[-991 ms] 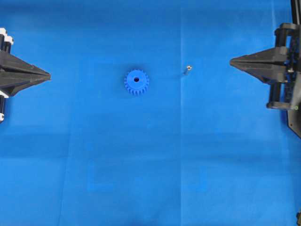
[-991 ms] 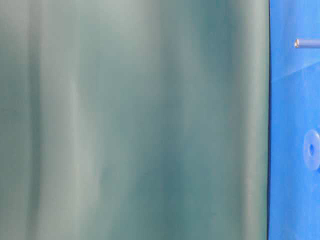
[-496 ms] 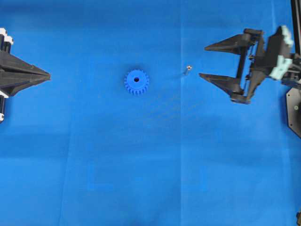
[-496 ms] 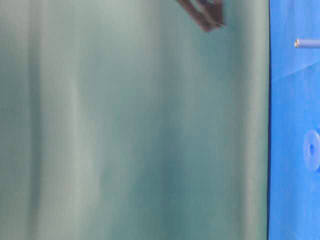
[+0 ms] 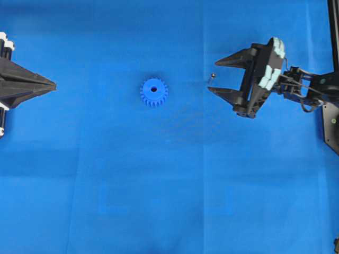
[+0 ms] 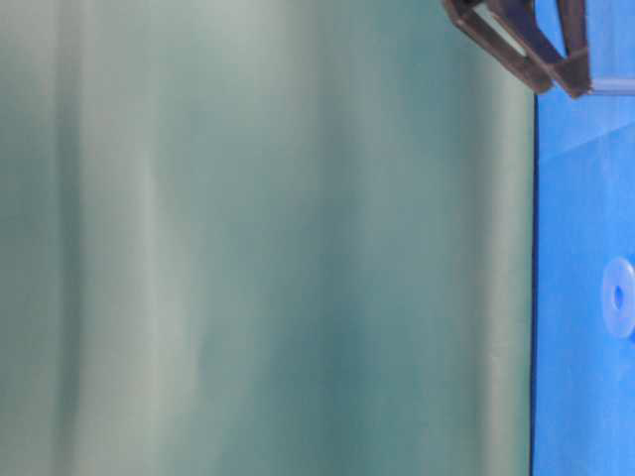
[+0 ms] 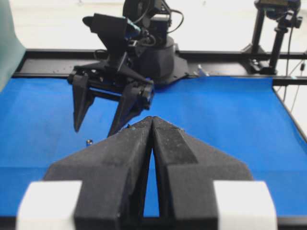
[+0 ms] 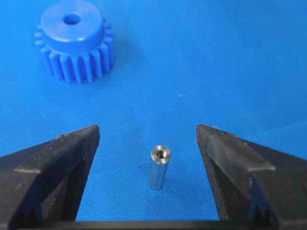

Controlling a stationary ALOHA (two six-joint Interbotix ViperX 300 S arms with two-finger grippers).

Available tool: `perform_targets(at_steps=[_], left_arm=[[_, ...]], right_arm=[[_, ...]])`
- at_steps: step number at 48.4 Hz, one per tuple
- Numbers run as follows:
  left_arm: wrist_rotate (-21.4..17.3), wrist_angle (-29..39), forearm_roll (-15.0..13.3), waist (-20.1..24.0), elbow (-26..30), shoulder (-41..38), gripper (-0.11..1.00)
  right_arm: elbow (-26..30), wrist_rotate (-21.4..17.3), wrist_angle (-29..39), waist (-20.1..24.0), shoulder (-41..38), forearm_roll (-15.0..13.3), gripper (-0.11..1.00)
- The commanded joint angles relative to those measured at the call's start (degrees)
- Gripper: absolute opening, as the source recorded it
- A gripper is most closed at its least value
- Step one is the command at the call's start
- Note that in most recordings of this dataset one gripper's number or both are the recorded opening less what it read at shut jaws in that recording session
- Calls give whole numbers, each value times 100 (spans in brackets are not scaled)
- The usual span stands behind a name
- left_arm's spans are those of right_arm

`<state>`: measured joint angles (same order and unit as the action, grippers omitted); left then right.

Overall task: Insert the shaft placed at a random location into the center hole of the small gear at another random location.
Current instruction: 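Open the right gripper and move it left over the metal shaft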

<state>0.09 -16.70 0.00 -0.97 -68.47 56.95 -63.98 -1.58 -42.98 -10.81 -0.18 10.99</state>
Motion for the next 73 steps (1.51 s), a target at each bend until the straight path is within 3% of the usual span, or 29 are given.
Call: perform_targets(at_steps=[1,17,20,29,32,48,63,73], left_arm=[[0,-35,9,18,44,-18,0],[0,-35,9,18,18,0,0],[0,-26,9,18,9,0,0],[0,-35,9,18,9,9,0],[0,-35,9,18,9,9,0],[0,-26,9,18,9,18,0],[9,-9,9,18,9,44,0],[9,18,18,18,9,62,0]], right_arm=[[132,-18,-105,0,-132,18,70],[158,-18,-158,-9,-369,299,65],[149,-18,-158,0,-369,343,56],[149,-9,-211,0,-369,343,11],[141,-9,-193,-9,-369,343,3],[158,0,-88,0,-167,316,2],[334,334,1213,-9,1204,325,2],[431,466,1600,-18,1397,325,2]])
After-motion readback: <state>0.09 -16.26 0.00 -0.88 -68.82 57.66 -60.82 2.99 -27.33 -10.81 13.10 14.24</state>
